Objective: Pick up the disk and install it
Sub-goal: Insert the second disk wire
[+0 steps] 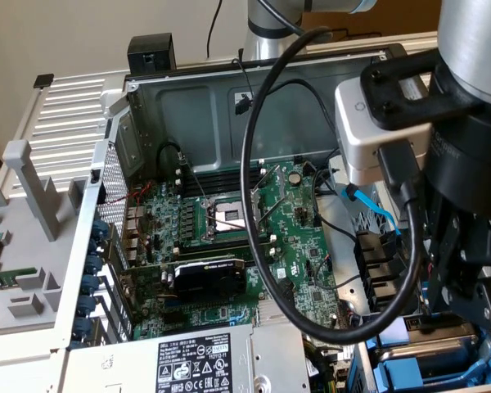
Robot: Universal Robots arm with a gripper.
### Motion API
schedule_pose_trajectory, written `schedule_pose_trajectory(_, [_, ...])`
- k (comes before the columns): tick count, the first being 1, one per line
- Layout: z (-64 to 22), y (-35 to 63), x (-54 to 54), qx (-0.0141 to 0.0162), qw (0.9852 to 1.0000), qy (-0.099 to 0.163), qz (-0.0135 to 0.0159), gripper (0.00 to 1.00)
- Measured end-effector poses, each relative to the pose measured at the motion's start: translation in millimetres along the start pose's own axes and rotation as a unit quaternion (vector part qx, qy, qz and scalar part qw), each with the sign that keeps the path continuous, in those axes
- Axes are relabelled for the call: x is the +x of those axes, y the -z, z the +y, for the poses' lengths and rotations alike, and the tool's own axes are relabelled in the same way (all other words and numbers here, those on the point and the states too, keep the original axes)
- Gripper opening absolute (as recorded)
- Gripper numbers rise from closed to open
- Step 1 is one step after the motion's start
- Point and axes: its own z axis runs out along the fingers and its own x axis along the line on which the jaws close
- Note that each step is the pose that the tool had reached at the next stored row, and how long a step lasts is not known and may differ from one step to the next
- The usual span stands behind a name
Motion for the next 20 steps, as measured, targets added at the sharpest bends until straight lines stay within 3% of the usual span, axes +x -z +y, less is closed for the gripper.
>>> schedule_pose_trajectory(3, [-1.7, -0.1, 0.0, -0.0071, 1.0000, 0.000, -0.0005, 0.11])
schedule_pose_trajectory(6, [-3.8, -0.3, -0.1, -0.0109, 0.9999, -0.001, -0.0040, 0.11])
schedule_pose_trajectory(14, [-19.4, -1.8, -0.7, -0.0142, 0.9997, -0.003, -0.0187, 0.11])
schedule_pose_trajectory(20, [-32.6, -3.4, -1.3, -0.0177, 0.9996, -0.003, -0.0217, 0.11])
